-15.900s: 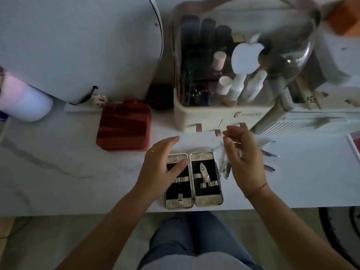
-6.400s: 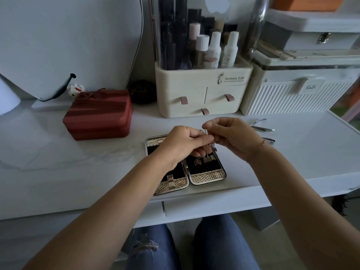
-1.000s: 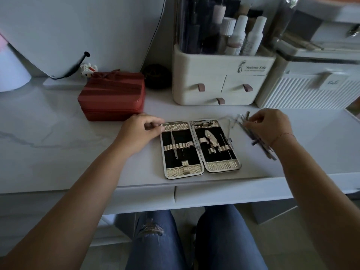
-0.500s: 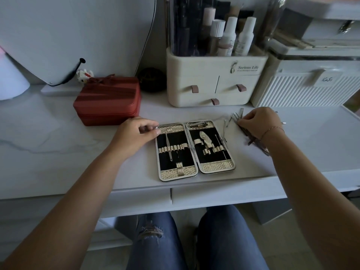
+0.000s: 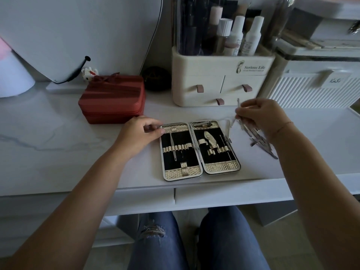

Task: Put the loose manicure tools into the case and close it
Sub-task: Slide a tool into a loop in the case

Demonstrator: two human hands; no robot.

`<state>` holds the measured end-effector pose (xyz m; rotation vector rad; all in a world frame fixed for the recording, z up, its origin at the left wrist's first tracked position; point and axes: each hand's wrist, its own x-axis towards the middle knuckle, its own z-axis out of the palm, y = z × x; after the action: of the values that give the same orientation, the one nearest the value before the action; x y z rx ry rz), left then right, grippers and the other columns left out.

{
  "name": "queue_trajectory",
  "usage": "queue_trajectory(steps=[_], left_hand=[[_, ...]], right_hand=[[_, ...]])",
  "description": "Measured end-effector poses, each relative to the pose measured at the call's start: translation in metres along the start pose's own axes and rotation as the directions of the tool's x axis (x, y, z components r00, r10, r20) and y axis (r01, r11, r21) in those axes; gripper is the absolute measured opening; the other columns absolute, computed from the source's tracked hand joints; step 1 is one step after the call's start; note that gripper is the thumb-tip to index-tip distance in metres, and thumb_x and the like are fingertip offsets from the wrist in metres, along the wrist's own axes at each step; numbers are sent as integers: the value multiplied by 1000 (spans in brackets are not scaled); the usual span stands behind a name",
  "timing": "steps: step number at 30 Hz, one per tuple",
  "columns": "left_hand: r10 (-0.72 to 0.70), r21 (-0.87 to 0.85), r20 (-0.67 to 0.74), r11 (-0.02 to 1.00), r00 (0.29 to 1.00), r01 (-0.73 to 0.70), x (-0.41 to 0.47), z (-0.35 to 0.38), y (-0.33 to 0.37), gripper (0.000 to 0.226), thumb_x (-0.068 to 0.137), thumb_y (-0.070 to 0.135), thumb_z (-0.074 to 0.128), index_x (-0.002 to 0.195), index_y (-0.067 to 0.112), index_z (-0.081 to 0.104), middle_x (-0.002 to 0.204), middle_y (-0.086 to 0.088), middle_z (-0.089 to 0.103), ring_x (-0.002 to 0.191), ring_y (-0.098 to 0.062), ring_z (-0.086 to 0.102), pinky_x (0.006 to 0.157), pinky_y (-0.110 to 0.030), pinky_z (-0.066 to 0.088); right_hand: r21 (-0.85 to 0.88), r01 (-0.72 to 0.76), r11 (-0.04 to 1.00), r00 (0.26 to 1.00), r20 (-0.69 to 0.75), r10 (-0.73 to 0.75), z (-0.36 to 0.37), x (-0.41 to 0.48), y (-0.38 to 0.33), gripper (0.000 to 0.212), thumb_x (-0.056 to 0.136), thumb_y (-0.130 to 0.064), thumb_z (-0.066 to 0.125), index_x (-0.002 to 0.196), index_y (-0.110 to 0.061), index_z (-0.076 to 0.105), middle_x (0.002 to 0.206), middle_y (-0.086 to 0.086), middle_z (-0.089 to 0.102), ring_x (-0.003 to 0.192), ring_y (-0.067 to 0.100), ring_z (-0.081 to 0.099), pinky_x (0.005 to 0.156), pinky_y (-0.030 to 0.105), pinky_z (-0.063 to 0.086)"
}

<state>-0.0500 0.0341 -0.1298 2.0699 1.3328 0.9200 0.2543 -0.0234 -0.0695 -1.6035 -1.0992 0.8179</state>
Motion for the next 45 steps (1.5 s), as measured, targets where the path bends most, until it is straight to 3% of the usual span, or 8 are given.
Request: queue_trajectory(steps=[4,7,11,18,24,31,38,45], left_hand=[[-14,3,-3,1000,1000,14,0,1,0,26,77,27,74,103,22,72,88,4,67,79,-8,57,69,-12,39],[-11,9,-3,1000,1000,11,0,0,1,26,77,27,74,103,22,72,87,5,65,80,-8,58,71,-13,39],[-20,-10,4,1000,1000,20,0,-1,1,26,78,26,74,103,21,71,89,4,66,85,-12,60,78,-22,42],[-13,18,3,1000,1000,13,0,-1,1,25,78,27,73,103,22,72,89,5,65,82,-9,58,75,-20,39],[-18,16,-2,1000,1000,18,1,-1,2,25,77,26,73,102,22,72,87,7,64,80,-8,58,73,-18,40],[-20,14,2,1000,1000,20,0,-1,2,25,78,26,73,103,22,71,86,8,63,80,-7,58,75,-21,42],[-19,20,5,1000,1000,19,0,-2,3,26,78,26,73,103,21,71,88,6,64,83,-11,60,77,-23,43],[-23,21,-1,1000,1000,23,-1,-2,4,25,78,26,73,103,23,71,86,9,62,80,-6,56,72,-17,38]], right_hand=[[127,-49,991,945,327,4,46,-9,-19,22,82,-4,66,103,-5,61,71,7,70,52,6,62,51,15,51],[137,-74,988,914,405,13,72,-10,-23,7,85,-2,62,91,-5,61,71,11,64,49,6,59,46,14,49],[114,-94,989,911,410,39,85,-8,-19,3,86,-4,61,85,-6,61,71,11,62,48,5,59,44,13,48],[86,-54,995,897,442,10,103,-10,-17,11,85,-4,64,93,-5,56,68,13,64,48,10,61,46,18,50],[-58,-26,998,845,532,53,112,-7,-24,5,83,-3,65,81,-3,60,68,13,64,49,8,63,48,17,51],[-97,17,995,827,560,41,114,-6,-25,29,82,-1,66,106,-5,50,67,14,65,54,18,63,51,23,56],[-148,108,983,889,457,-29,121,-1,-17,13,84,-9,66,94,-4,59,48,-2,64,42,7,60,41,18,47],[-144,67,987,910,414,-1,122,-3,-19,28,80,-7,70,103,-6,54,48,-2,64,42,6,60,41,17,46]])
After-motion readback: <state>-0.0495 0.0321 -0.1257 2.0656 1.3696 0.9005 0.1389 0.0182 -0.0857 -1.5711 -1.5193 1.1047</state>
